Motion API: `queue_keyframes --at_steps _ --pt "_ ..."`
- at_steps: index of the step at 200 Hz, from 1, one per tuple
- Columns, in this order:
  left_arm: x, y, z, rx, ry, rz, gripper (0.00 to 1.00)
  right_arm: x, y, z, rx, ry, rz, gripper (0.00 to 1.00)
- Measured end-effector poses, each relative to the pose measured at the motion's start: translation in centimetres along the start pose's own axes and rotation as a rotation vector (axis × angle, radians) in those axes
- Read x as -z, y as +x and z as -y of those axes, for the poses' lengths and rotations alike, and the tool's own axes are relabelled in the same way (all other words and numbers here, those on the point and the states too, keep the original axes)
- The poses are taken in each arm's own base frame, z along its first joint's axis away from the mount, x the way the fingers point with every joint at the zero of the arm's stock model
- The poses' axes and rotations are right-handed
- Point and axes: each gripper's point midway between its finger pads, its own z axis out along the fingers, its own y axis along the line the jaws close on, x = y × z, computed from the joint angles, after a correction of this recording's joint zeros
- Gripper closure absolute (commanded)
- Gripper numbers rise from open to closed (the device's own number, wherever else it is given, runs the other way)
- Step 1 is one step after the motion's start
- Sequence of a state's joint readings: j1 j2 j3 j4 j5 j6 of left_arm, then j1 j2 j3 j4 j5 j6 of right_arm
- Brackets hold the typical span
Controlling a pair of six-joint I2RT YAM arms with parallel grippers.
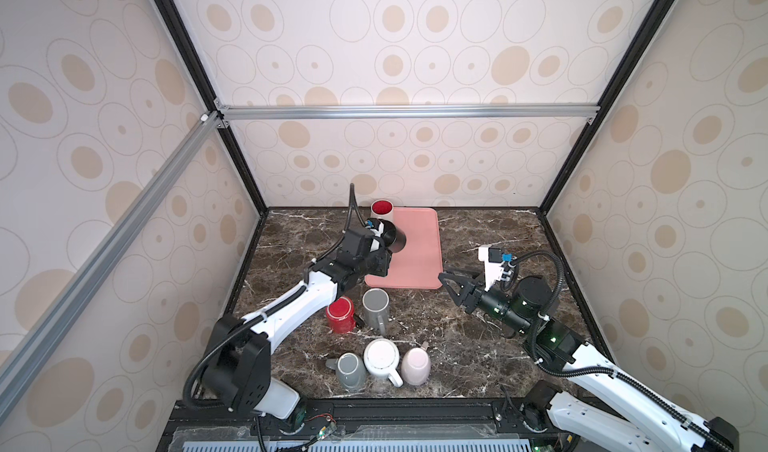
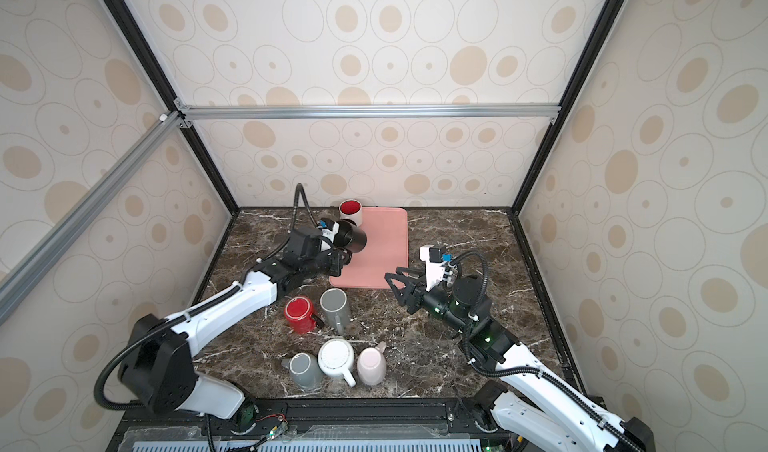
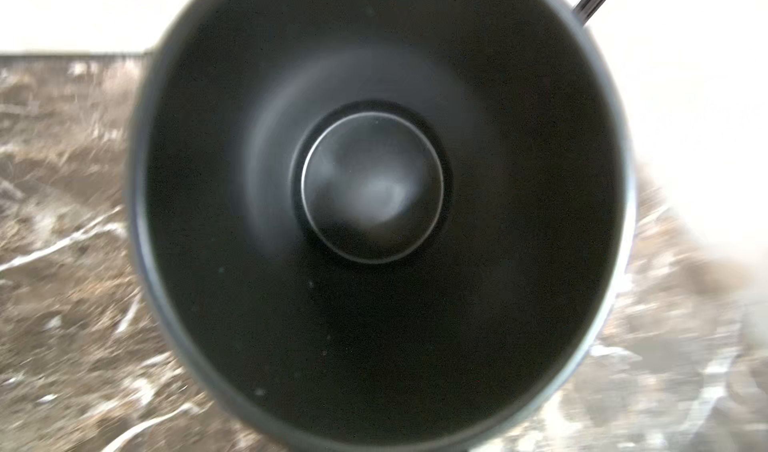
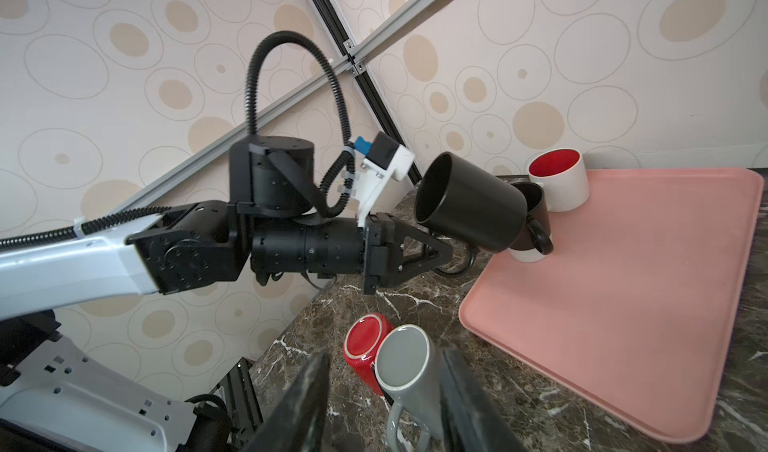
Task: Turn the mug right side up
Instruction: 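Carry the black mug upright toward the pink tray while the right arm withdraws, then lower the black mug onto the tray beside the other black mug and release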
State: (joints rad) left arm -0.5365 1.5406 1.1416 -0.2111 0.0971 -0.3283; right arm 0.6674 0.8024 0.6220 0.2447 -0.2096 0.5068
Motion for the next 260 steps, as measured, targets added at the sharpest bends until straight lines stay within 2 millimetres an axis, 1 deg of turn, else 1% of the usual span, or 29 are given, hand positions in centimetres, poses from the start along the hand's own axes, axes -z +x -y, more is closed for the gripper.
queue_keyframes --at_steps 13,25,48,60,90,118,138,153,172,195,230,260 --pt "-1.6 1.2 -0.9 -0.042 -0.047 -0.071 1.0 0.1 0.1 0.1 0.004 0.009 -0.004 0.55" --pt "-2.5 2.4 -1.6 -0.079 -0.073 -0.13 1.0 0.4 0.2 0.3 0.009 0.021 -0.007 0.55" --pt "-2.9 4.4 -2.3 -0.133 -0.091 -0.213 1.0 0.9 -0.1 0.4 0.023 0.035 0.001 0.55" --pt "-2.8 4.7 -2.6 -0.155 -0.102 -0.239 1.0 1.2 -0.2 0.3 0.029 0.039 0.005 0.55" --pt "-2.9 3.6 -3.1 -0.194 -0.127 -0.24 1.0 1.8 -0.7 0.4 0.044 0.052 0.023 0.55" --pt "-3.8 2.9 -4.0 -0.216 -0.14 -0.245 1.0 1.9 -0.6 0.5 0.049 0.058 0.021 0.55" --pt "-4.8 3.3 -4.8 -0.227 -0.147 -0.275 1.0 2.1 -0.6 0.8 0.05 0.069 0.019 0.55" --pt "-5.5 4.1 -5.5 -0.229 -0.15 -0.306 1.0 2.3 -0.8 0.9 0.051 0.075 0.025 0.55" --pt "-5.9 5.0 -6.3 -0.226 -0.154 -0.343 1.0 2.6 -1.1 0.9 0.055 0.075 0.036 0.55" --pt "-6.2 5.5 -7.0 -0.22 -0.156 -0.365 1.0 2.9 -1.2 1.0 0.059 0.083 0.041 0.56" --pt "-6.7 5.0 -7.5 -0.217 -0.156 -0.363 1.0 3.0 -0.8 1.8 0.057 0.12 0.024 0.56" --pt "-7.2 4.5 -7.8 -0.212 -0.157 -0.36 1.0 3.4 -1.1 1.8 0.061 0.126 0.036 0.56"
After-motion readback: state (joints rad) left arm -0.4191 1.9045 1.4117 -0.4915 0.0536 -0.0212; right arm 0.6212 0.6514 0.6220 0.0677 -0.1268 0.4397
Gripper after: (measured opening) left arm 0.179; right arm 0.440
